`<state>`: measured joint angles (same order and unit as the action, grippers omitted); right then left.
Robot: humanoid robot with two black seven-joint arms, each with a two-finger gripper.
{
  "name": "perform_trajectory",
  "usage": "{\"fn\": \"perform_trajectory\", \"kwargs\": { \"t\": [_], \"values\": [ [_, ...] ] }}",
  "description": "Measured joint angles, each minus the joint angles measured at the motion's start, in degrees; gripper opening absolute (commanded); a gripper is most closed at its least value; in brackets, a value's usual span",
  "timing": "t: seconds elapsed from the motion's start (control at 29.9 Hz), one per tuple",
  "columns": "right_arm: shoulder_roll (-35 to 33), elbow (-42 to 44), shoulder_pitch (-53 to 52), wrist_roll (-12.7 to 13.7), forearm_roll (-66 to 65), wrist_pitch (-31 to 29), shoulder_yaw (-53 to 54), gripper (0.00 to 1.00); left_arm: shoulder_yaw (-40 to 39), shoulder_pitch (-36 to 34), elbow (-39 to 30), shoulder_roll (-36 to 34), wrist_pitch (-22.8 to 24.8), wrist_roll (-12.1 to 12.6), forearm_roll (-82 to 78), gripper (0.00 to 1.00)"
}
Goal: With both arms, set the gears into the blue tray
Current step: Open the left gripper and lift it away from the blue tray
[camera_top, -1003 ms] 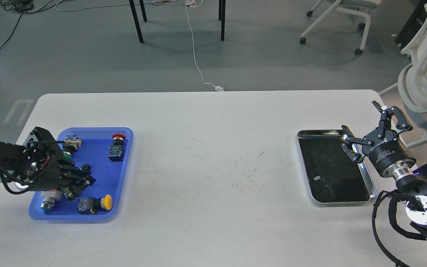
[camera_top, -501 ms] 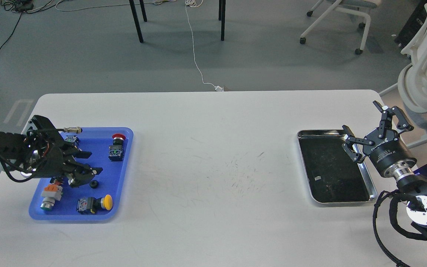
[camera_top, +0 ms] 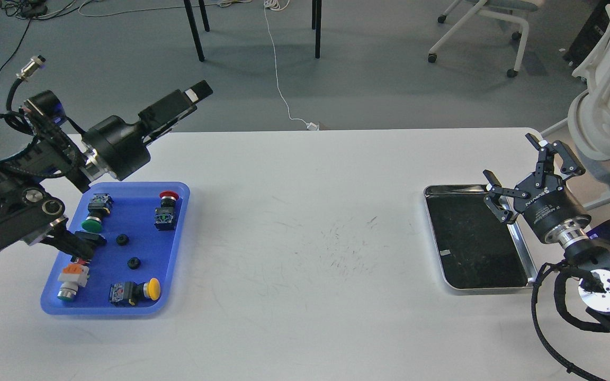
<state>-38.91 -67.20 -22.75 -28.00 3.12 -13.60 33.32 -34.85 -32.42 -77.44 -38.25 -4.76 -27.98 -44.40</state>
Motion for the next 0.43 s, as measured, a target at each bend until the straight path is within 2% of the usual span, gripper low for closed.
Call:
{"fn": "perform_trajectory", "kwargs": {
  "t": [0.07,0.17,0.23,0.33,0.43],
  "values": [
    [0.0,0.0,0.0,0.0,-2.0,0.1,-0.6,0.99,-6.7,5.4,0.0,3.8,0.6,0.1,0.7,0.98],
    [0.5,0.1,0.2,0.0,-3.4,0.2,-0.7,0.99,-17.9,13.2,1.2,9.8,5.9,5.0,1.5,0.98],
    [0.7,0.4,0.4,0.0,-3.6,0.3,-0.3,0.99,-24.0,17.7,3.1,13.2,11.2,7.8,2.0,0.98],
    [0.9,0.4,0.6,0.0,-3.6,0.3,-0.1,0.99,-28.8,21.6,4.8,16.0,15.8,9.3,2.2,0.98],
    [0.9,0.4,0.7,0.0,-3.6,0.3,-0.2,0.99,-30.2,23.6,5.1,17.3,17.2,9.6,2.2,0.98]
  ]
}}
